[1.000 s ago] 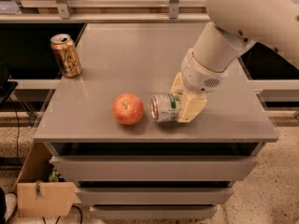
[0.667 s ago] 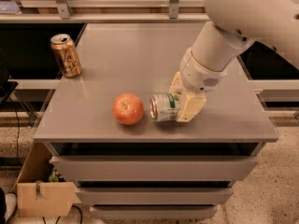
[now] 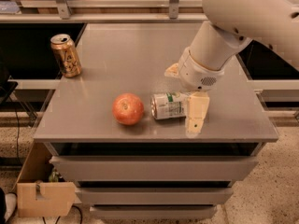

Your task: Move 7up can near apple

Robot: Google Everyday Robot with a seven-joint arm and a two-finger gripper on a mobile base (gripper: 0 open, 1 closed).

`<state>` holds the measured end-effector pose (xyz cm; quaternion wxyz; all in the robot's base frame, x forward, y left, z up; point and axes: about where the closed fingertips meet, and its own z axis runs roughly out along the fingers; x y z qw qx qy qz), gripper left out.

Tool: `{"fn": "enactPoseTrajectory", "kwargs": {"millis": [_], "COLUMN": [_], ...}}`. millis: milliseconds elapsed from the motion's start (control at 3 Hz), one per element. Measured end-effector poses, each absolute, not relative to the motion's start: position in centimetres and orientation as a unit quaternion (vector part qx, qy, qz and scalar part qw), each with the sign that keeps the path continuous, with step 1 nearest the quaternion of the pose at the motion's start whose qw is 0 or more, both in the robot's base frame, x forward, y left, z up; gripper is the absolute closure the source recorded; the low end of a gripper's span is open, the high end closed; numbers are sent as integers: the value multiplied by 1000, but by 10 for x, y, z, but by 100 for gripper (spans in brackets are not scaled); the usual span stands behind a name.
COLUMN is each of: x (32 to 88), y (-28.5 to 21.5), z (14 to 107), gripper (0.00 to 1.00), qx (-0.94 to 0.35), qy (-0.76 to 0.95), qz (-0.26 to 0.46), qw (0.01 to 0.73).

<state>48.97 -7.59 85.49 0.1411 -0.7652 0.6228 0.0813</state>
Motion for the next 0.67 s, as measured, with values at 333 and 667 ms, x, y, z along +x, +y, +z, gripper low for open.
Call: {"fn": "enactPoseTrajectory", "kwargs": {"millis": [333,667], "x": [490,492], "y": [-76,-77], "z": [854,856], "gripper": [0,0], "qx": [-765,-767], "qy": [622,618], "qz": [85,92], "qw": [143,147]}}
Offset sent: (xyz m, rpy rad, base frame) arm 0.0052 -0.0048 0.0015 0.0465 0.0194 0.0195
